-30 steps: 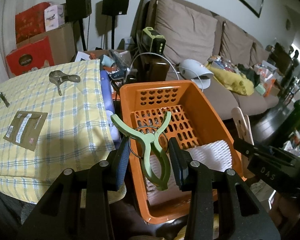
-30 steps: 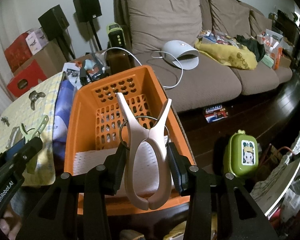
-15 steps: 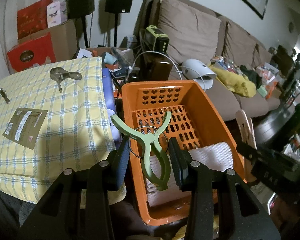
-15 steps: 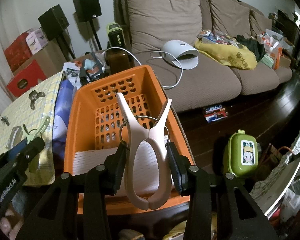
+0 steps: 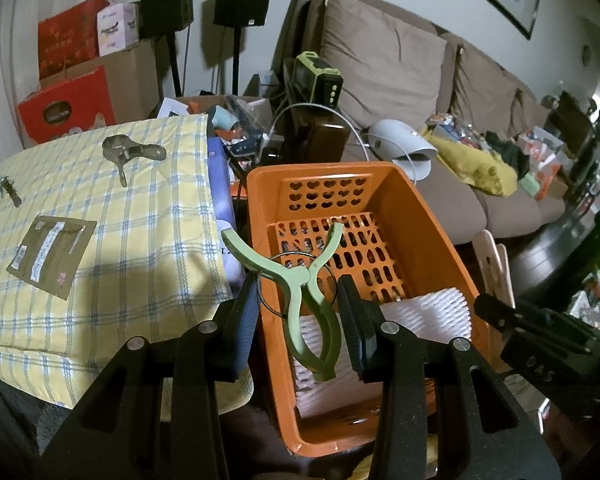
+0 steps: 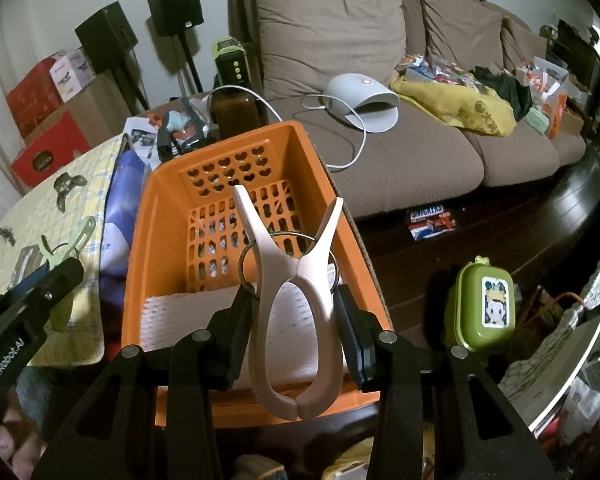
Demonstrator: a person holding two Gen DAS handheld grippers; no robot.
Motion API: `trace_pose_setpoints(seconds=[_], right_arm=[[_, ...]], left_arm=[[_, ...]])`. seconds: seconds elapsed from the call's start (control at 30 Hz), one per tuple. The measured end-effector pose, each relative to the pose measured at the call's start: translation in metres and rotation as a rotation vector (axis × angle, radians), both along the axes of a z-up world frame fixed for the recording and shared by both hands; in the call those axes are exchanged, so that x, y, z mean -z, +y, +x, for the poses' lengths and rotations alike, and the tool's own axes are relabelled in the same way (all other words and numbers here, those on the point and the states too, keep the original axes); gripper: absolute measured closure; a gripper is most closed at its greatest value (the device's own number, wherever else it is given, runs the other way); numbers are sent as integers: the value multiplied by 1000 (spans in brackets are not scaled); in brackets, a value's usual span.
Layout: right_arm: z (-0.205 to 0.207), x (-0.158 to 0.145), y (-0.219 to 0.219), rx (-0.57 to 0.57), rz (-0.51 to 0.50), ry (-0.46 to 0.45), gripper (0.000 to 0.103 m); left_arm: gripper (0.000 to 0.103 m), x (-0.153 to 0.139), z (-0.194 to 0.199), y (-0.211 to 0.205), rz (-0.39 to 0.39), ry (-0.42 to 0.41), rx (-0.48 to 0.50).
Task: Organize objects
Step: 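Carry the green and pink clothespins over the basket interior with both grippers, then bring the right gripper with the pink clothespin beside the left gripper over the basket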
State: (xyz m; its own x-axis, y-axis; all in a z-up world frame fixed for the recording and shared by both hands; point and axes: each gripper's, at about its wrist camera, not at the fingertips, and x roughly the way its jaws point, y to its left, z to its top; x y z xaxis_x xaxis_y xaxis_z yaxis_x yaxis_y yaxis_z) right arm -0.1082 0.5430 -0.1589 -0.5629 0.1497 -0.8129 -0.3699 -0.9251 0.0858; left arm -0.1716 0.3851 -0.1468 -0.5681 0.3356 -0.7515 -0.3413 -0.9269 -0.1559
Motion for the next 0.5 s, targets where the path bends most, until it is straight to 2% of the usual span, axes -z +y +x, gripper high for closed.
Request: trace_pose_setpoints(seconds=[0.5], right_arm=[[-1, 3, 0, 1, 6, -7, 62]], left_arm=[[67, 6, 3, 3, -5, -6, 15]])
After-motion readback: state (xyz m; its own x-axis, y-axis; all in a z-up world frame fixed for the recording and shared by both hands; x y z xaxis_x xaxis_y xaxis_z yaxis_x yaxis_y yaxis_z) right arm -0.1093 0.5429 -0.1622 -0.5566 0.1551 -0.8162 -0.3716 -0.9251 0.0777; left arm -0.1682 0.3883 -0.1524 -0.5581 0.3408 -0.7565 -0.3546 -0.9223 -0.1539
